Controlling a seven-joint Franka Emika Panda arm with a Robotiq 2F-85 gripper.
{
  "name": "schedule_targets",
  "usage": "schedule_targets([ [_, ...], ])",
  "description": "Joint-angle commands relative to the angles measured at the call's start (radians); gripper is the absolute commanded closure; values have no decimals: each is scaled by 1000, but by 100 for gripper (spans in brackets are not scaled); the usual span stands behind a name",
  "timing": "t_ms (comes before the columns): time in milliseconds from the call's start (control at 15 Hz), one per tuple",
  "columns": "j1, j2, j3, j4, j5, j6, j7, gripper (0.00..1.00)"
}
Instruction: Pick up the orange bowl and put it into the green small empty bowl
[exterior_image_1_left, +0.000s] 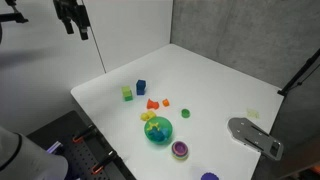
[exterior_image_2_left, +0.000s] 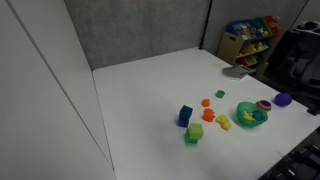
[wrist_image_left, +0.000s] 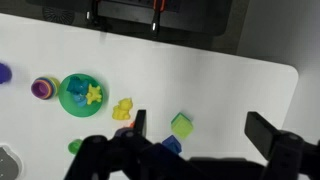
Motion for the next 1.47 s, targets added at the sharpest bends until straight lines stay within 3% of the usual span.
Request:
schedule_targets([
  [0,3,1,-2,3,-1,-2,2,0],
  [533,-25,113,2,31,-25,106,37,0],
  [1400,-77,464,-19,46,-201,499,258,0],
])
